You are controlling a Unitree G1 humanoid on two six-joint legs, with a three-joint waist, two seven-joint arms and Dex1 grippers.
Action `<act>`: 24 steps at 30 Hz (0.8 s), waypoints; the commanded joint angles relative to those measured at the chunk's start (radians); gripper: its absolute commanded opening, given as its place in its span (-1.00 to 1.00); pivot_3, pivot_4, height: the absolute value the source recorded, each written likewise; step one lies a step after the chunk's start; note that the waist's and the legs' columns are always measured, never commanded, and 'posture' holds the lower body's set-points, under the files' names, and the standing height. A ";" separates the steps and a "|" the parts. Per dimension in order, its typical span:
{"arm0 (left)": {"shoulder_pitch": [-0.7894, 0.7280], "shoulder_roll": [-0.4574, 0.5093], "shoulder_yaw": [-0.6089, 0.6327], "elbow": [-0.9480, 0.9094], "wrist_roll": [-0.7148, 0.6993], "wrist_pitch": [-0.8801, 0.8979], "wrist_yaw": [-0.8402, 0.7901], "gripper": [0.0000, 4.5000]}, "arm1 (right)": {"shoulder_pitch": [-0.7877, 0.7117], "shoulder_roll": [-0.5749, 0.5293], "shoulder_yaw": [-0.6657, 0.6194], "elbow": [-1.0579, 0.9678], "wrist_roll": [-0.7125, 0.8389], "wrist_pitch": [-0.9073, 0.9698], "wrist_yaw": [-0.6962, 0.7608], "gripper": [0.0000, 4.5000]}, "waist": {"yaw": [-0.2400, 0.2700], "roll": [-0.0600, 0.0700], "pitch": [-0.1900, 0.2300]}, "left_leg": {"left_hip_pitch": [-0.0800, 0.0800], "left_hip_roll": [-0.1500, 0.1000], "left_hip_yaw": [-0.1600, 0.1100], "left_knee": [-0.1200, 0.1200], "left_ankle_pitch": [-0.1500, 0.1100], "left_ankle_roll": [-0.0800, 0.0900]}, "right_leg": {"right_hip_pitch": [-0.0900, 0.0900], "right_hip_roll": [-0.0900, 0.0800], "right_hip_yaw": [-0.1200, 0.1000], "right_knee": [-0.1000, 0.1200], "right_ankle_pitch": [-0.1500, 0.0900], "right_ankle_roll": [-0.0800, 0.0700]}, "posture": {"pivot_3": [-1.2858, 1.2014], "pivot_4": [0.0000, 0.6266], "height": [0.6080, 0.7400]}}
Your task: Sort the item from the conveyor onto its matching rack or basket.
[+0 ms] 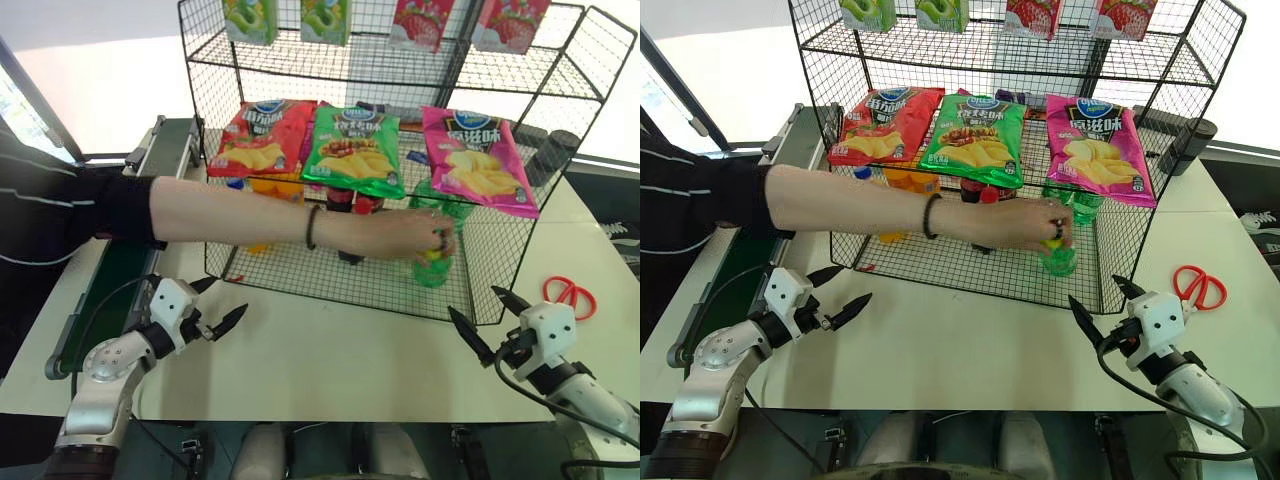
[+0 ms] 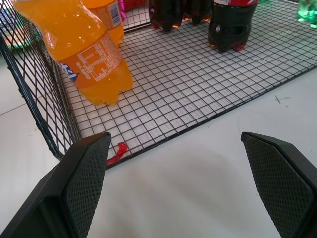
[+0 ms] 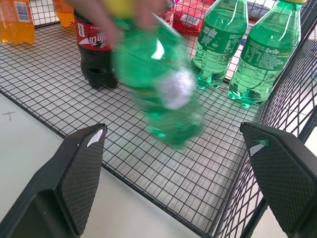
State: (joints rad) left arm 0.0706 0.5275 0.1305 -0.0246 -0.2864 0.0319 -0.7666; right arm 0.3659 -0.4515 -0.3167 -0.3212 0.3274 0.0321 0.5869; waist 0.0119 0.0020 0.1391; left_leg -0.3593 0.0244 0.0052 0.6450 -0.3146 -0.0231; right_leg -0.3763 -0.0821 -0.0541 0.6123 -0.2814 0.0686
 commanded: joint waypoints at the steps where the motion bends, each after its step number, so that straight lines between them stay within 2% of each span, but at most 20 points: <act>1: -0.011 0.001 0.003 -0.003 -0.002 -0.020 -0.006 1.00 | 0.003 0.004 -0.007 -0.022 0.000 -0.027 -0.003 0.99 | 0.000 0.000 0.000 | 0.000 0.000 0.000 0.000 0.000 0.000 | 0.000 0.000 0.000 0.000 0.000 0.000 | 0.03 -0.52 1.00; 24: 0.071 -0.019 0.046 -0.106 -0.037 0.037 0.071 1.00 | -0.091 -0.014 0.032 0.018 -0.003 -0.019 0.015 0.99 | 0.000 0.000 0.001 | -0.001 0.000 0.000 0.000 0.000 0.000 | -0.001 0.000 0.000 0.000 0.000 0.000 | 0.03 -0.52 1.00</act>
State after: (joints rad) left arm 0.1356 0.5104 0.1428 -0.0923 -0.3068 0.0651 -0.7106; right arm 0.2822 -0.4537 -0.2789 -0.2900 0.3205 0.0228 0.5979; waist 0.0118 0.0024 0.1400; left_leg -0.3602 0.0244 0.0052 0.6446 -0.3146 -0.0232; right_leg -0.3772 -0.0823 -0.0541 0.6121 -0.2814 0.0685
